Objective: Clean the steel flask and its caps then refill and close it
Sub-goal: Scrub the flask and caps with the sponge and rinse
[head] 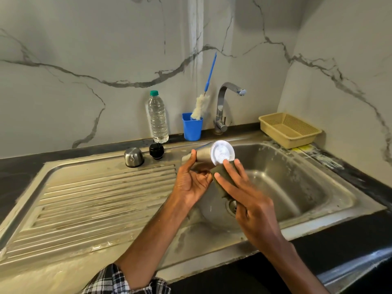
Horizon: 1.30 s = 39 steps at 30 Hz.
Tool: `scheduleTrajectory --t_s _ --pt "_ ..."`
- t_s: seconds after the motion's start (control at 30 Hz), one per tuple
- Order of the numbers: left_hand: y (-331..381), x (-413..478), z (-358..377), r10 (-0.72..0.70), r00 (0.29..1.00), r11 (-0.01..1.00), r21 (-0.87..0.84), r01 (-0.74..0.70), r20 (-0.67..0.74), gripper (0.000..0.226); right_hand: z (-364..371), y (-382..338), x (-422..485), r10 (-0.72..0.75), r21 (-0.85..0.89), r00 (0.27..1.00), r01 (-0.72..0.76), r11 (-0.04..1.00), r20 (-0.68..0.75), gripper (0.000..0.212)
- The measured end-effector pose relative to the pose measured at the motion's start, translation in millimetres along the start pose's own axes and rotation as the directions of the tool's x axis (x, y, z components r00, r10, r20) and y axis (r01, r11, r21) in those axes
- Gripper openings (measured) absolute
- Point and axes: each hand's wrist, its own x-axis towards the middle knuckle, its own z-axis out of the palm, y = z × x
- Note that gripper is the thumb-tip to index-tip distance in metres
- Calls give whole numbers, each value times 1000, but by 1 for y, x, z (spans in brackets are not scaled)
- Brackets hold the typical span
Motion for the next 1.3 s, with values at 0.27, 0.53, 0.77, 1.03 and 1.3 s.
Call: scheduleTrajectory --t_s 0.27,0.53,0.77,1.03,1.3 --pt "-4 -4 5 -14 1000 999 35 13 22 43 0 21 22 170 -19 975 -175 984 -144 50" --pt "-9 -15 13 -29 996 996 82 23 79 36 -9 3 22 48 -38 994 -52 998 -97 52" --pt "-3 -12 13 44 999 991 127 -47 25 43 -8 16 2 120 -74 988 -127 989 -97 53" --pt "-8 -11 14 67 996 942 326 -81 53 36 -15 23 20 -2 -95 998 -3 996 -57 63" --pt "-3 -9 11 64 998 930 362 -66 17 41 -18 20 24 -30 19 999 31 999 -27 58"
